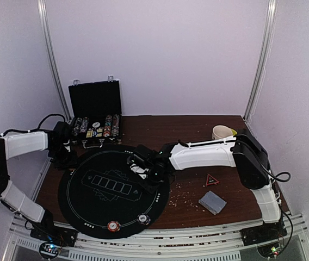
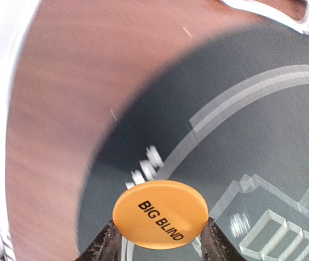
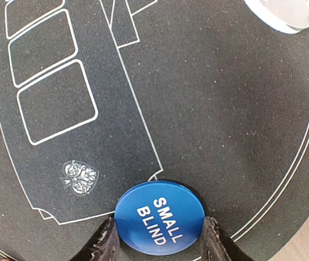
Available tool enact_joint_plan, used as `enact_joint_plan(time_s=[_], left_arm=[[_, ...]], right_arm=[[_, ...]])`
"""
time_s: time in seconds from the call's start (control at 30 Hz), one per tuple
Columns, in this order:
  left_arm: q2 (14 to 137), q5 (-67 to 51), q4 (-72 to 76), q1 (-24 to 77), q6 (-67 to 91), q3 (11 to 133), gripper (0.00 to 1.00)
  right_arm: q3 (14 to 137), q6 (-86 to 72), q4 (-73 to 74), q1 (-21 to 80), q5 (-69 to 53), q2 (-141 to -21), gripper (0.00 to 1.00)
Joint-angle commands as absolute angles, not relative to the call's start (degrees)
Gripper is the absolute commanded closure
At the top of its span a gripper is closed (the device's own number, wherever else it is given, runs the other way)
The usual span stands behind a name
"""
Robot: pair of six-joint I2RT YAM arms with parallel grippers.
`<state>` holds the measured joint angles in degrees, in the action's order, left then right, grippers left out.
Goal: Distribute texas hold em gaming equipment
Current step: Place the big blind button in the big blind area, then pick up the small blind button from the poker table mat.
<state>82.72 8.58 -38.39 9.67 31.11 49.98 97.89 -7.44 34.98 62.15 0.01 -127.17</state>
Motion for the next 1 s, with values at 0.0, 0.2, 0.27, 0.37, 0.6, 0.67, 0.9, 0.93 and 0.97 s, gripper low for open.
enact_joint_plan(time_s=[0.0,0.2,0.27,0.37,0.6,0.67,0.9,0.93,0.97], left_arm=[[88.6,9.4,-32.5,4.7,23.5,53.7,0.74],[94.2,7.2,-29.5,4.6,22.5,52.8,0.69],[95.1,6.7,-28.6,4.6,22.7,52.1,0.64],[95.1,5.9,-27.9,4.6,23.1,51.2,0.45],[90.2,6.7,-28.7,4.6,25.0,51.5,0.02],[87.5,5.9,-29.7,4.5,25.0,52.2,0.02],[78.2,7.5,-33.6,4.3,24.3,56.1,0.02],[77.6,7.4,-34.3,3.6,23.9,57.0,0.02],[77.3,6.9,-35.2,2.8,23.4,58.0,0.02]], right_arm=[[98.0,-7.5,40.3,63.0,1.7,-126.5,0.66],[99.8,-7.7,41.3,63.4,1.9,-126.7,0.67],[100.4,-7.8,41.6,63.5,1.8,-126.7,0.67],[101.9,-8.0,42.4,63.7,2.1,-126.5,0.67],[104.3,-8.6,43.7,64.6,2.2,-126.9,0.68],[105.7,-8.5,44.2,65.4,1.9,-127.1,0.68],[120.7,-4.1,41.6,74.0,-4.6,-132.1,0.70],[123.1,-3.3,40.6,75.8,-5.9,-133.7,0.71],[125.3,-2.5,39.9,77.1,-7.2,-135.6,0.71]])
